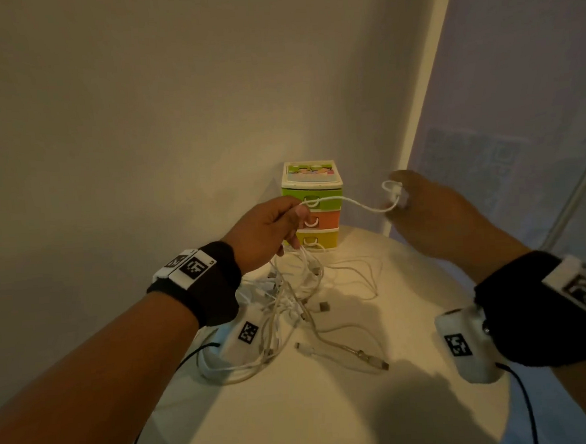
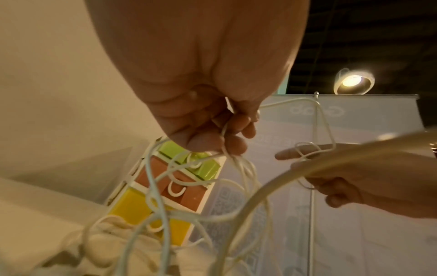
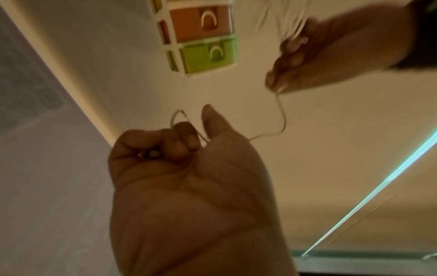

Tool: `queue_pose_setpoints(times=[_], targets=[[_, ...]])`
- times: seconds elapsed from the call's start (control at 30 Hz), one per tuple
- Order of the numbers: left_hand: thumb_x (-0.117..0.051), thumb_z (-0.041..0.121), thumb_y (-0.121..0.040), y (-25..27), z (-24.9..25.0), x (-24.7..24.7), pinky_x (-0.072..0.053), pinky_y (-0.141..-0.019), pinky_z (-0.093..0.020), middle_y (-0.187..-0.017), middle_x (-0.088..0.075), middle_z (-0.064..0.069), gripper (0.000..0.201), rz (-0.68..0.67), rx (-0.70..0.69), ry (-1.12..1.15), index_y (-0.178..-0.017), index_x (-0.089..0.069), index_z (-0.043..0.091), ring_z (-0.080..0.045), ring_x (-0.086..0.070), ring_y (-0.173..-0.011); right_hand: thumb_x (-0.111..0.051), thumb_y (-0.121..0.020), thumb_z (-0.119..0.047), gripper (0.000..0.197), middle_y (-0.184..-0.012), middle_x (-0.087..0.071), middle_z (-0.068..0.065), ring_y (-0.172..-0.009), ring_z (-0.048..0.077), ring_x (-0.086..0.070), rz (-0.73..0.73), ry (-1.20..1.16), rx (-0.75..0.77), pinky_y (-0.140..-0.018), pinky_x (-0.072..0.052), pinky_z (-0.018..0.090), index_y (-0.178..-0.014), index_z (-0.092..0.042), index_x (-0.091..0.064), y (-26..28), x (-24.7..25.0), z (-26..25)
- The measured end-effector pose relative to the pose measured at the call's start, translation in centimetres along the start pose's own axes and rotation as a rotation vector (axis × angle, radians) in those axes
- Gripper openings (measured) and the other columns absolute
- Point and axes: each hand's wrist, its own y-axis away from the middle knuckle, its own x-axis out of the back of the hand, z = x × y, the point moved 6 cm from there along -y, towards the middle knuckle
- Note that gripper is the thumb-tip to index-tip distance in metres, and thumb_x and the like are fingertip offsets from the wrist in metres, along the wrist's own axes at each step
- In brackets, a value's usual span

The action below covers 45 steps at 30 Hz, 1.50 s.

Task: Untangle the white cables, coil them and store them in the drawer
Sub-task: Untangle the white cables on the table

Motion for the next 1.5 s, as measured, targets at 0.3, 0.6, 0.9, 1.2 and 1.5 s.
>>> queue_pose_setpoints(times=[0.3,0.6,0.9,1.2,1.5], targets=[[-0.049,0.018,-0.099,-0.2,2.5,-1.6,-0.044,-0.052,-0.014,-0.072,-0.066,0.005,0.023,-0.014,-0.084,-0.082,-0.088,-0.068,0.023,-0.01,-0.056,-0.061,-0.034,-0.085,-0.075,0.061,-0.11,-0.072,-0.002,-0.094,0.022,-0.068,0.0,0.001,0.35,-0.076,-0.057,0.042,-0.13,-0.037,-0.05,2.1,-4.0,-5.9],[-0.051,0.027,-0.098,-0.5,1.0,-1.5,-0.048,-0.059,-0.024,-0.076,-0.063,-0.001,0.023,-0.1,-0.058,-0.071,-0.096,-0.072,0.018,-0.009,-0.061,-0.07,-0.05,-0.09,-0.026,0.012,-0.079,-0.063,-0.001,-0.078,0.022,-0.06,-0.023,-0.507,0.335,-0.075,-0.051,0.051,-0.083,-0.034,-0.054,1.5,-4.3,-6.8],[-0.052,0.027,-0.098,-0.2,-0.4,-2.2,-0.049,-0.066,-0.023,-0.089,-0.067,-0.007,0.021,-0.209,-0.012,-0.139,-0.098,-0.067,0.013,-0.009,-0.06,-0.079,-0.044,-0.102,-0.02,0.013,-0.079,-0.058,0.005,-0.064,0.016,-0.045,0.391,-0.375,0.255,-0.057,-0.037,0.026,-0.094,-0.019,-0.053,1.3,1.8,-5.1],[-0.054,0.027,-0.097,-0.6,0.0,-1.8,-0.049,-0.06,-0.018,-0.083,-0.065,-0.004,0.025,-0.121,0.048,-0.064,-0.109,-0.069,0.011,-0.004,-0.061,-0.07,-0.055,-0.092,-0.039,0.07,-0.1,-0.054,0.001,-0.087,0.026,-0.06,0.01,0.274,0.21,-0.076,-0.052,0.04,-0.148,-0.036,-0.013,0.7,-0.9,-3.3],[-0.045,0.007,-0.098,-0.4,2.5,-1.9,-0.052,-0.055,-0.023,-0.08,-0.067,0.005,0.027,-0.132,0.025,-0.084,-0.096,-0.067,0.024,-0.01,-0.061,-0.061,-0.042,-0.101,-0.034,0.061,-0.108,-0.068,0.004,-0.086,0.029,-0.066,-0.068,0.419,0.494,-0.067,-0.052,0.036,-0.153,-0.032,-0.01,1.6,-5.0,-6.8]])
